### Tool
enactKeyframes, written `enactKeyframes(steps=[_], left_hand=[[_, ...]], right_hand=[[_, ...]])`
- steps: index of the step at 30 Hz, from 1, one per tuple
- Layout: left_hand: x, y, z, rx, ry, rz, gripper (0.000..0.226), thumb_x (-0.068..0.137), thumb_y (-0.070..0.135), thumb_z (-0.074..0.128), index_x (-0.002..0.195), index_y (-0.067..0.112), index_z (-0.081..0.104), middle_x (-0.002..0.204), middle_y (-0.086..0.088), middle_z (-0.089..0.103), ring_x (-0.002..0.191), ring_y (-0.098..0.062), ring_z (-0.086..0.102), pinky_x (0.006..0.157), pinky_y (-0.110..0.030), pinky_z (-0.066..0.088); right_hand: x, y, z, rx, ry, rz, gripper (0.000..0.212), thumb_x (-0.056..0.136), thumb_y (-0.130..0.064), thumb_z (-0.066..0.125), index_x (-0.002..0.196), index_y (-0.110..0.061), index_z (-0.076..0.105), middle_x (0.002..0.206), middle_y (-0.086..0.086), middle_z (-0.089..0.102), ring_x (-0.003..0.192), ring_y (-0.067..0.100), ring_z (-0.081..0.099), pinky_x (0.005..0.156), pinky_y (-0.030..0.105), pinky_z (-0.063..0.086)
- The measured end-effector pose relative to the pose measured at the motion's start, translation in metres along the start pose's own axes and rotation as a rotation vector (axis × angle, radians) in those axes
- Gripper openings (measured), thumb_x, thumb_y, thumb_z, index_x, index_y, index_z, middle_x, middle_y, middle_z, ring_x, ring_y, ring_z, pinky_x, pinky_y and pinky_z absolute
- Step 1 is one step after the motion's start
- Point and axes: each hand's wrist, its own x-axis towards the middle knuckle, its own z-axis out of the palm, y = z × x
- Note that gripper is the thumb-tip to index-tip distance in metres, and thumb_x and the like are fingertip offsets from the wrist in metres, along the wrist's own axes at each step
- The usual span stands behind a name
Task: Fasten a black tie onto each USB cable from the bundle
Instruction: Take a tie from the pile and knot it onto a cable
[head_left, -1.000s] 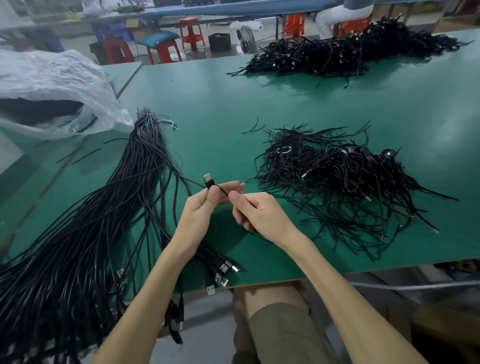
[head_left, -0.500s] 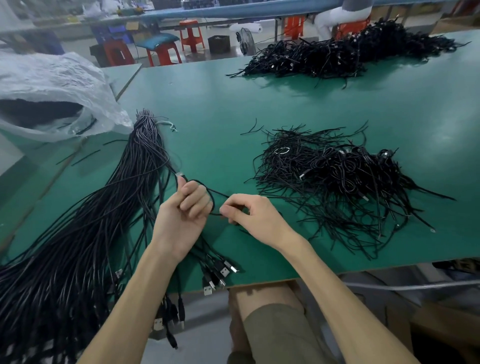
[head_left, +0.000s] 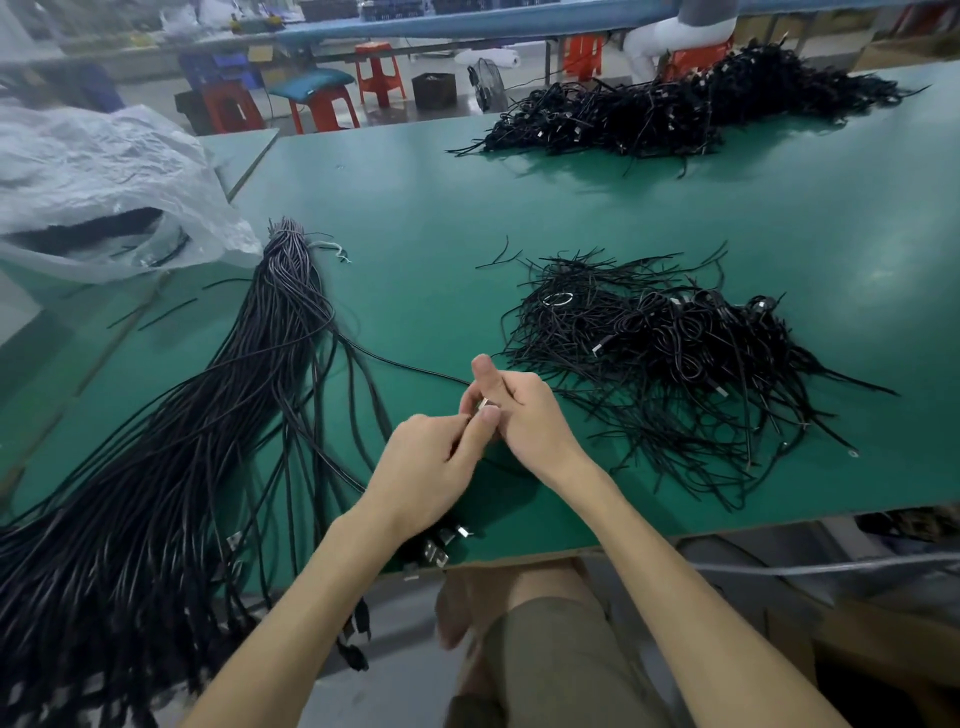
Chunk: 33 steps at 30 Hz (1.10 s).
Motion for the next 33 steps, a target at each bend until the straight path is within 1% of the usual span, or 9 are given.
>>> enactKeyframes(steps=[3,6,9,14,18,22,26,29,33], left_hand=[[0.002,0.005,-0.006,0.394,-0.001,0.077,0.06,0.104,0.061,0.016,0.061,0.024,0.034,0.048,0.01,0.034,0.047,-0.019,0.038,0.055,-0.036,0.033],[0.007,0.004,-0.011,0.466,-0.051,0.166,0.048,0.104,0.055,0.018,0.077,0.025,0.043,0.069,0.012,0.045,0.071,-0.018,0.05,0.074,-0.033,0.038],[0.006,0.0,-0.014,0.612,-0.024,0.186,0.047,0.106,0.048,0.024,0.089,0.02,0.057,0.084,0.005,0.059,0.086,-0.021,0.057,0.081,-0.033,0.04],[0.004,-0.003,-0.013,0.684,0.012,0.137,0.048,0.105,0.048,0.028,0.091,0.016,0.061,0.088,0.003,0.062,0.091,-0.022,0.059,0.084,-0.034,0.044],[0.009,-0.001,-0.011,0.704,-0.042,0.081,0.066,0.1,0.056,0.01,0.1,0.019,0.065,0.1,0.006,0.067,0.105,-0.019,0.06,0.092,-0.029,0.04],[0.016,-0.002,-0.014,0.659,-0.094,0.051,0.077,0.096,0.059,0.001,0.113,0.022,0.066,0.123,0.008,0.068,0.127,-0.013,0.054,0.104,-0.025,0.034],[0.017,-0.008,-0.014,0.465,-0.07,0.004,0.047,0.108,0.045,0.027,0.109,0.019,0.067,0.148,0.002,0.058,0.145,-0.012,0.039,0.114,-0.027,0.029],[0.017,-0.008,-0.011,0.335,-0.065,-0.036,0.042,0.11,0.037,0.031,0.116,0.014,0.066,0.161,0.001,0.042,0.152,-0.008,0.029,0.12,-0.033,0.028],[0.02,-0.003,-0.003,0.069,0.027,-0.144,0.046,0.11,0.041,0.029,0.097,0.017,0.066,0.16,0.006,0.042,0.146,-0.002,0.036,0.112,-0.026,0.033]], right_hand=[[-0.001,-0.002,-0.002,0.015,0.013,-0.003,0.063,0.1,-0.067,0.04,0.068,-0.021,0.07,0.074,0.027,0.063,0.063,0.018,0.054,0.069,0.036,0.045],[0.0,-0.004,-0.005,0.11,0.08,0.017,0.064,0.102,-0.059,0.039,0.084,-0.007,0.072,0.06,0.006,0.056,0.057,0.009,0.055,0.061,0.022,0.045],[0.001,-0.005,-0.007,0.155,0.1,0.032,0.059,0.108,-0.047,0.039,0.093,0.001,0.07,0.064,0.003,0.053,0.052,0.005,0.053,0.053,0.016,0.043],[-0.003,-0.009,-0.007,0.182,0.102,0.025,0.051,0.11,-0.04,0.038,0.101,0.001,0.066,0.064,0.012,0.056,0.052,0.014,0.052,0.045,0.022,0.039],[-0.003,-0.009,-0.009,0.225,0.106,0.036,0.048,0.11,-0.039,0.038,0.105,0.0,0.065,0.063,0.011,0.058,0.053,0.017,0.054,0.045,0.027,0.04],[-0.003,-0.007,-0.01,0.251,0.087,0.047,0.048,0.111,-0.037,0.04,0.101,0.004,0.064,0.058,-0.001,0.064,0.051,0.015,0.056,0.045,0.026,0.042],[-0.004,-0.007,-0.009,0.254,0.055,0.028,0.043,0.111,-0.031,0.04,0.096,0.004,0.06,0.059,0.002,0.067,0.046,0.015,0.058,0.043,0.017,0.04],[-0.003,-0.008,-0.009,0.264,0.031,0.022,0.039,0.112,-0.028,0.04,0.094,0.002,0.058,0.063,0.014,0.065,0.046,0.019,0.057,0.043,0.016,0.04],[-0.003,-0.005,-0.009,0.221,-0.002,0.003,0.045,0.112,-0.029,0.039,0.091,0.005,0.059,0.056,0.013,0.062,0.044,0.021,0.054,0.045,0.015,0.039]])
